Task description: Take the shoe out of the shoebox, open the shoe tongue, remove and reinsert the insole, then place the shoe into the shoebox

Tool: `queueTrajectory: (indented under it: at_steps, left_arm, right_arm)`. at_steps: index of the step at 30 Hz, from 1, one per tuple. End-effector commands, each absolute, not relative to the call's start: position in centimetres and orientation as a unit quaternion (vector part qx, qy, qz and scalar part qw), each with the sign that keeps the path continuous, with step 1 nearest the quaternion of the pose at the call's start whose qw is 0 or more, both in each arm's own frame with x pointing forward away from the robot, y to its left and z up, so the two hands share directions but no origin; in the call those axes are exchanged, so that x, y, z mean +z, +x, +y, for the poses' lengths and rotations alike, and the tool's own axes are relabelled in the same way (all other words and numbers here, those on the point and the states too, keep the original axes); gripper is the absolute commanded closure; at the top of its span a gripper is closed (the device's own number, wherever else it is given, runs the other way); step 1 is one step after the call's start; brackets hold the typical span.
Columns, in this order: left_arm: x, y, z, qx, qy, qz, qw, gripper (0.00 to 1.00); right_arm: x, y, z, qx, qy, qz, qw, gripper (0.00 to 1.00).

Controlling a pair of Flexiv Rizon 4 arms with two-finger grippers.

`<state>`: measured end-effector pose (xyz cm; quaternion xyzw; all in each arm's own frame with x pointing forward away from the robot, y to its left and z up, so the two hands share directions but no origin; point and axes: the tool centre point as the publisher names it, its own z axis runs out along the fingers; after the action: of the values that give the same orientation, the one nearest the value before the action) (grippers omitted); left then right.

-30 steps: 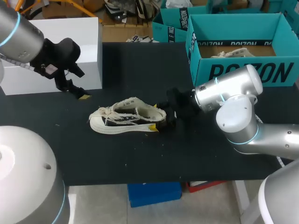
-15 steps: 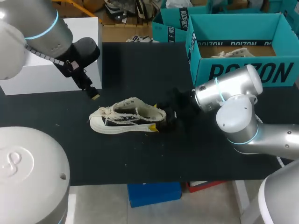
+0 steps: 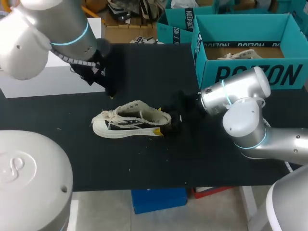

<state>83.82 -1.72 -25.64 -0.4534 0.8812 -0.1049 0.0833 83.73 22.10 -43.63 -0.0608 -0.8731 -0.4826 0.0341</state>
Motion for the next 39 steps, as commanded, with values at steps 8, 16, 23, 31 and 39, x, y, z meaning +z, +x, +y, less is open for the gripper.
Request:
queueTrajectory:
  at_steps: [8,16,23,31,39]
  left_arm:
    - [-26.1,85.0,-3.1,0.056,-0.730,0.675,0.093,0.00]
    - [-26.6,85.5,-4.2,0.087,-0.822,0.562,-0.003,0.00]
    - [-27.4,83.7,-8.1,0.097,-0.805,0.585,-0.019,0.00]
    - [-29.7,82.6,-10.0,0.098,-0.763,0.639,0.001,0.00]
    - [-31.2,81.8,-10.7,0.090,-0.697,0.711,0.032,0.00]
  right_arm:
    - [-43.7,83.7,22.2,-0.482,-0.061,-0.873,0.035,1.00]
    - [-43.7,83.7,22.2,-0.482,-0.061,-0.873,0.035,1.00]
    - [-43.7,83.7,22.2,-0.482,-0.061,-0.873,0.035,1.00]
    - [-43.7,83.7,22.2,-0.482,-0.061,-0.873,0.035,1.00]
    - [-43.7,83.7,22.2,-0.482,-0.061,-0.873,0.035,1.00]
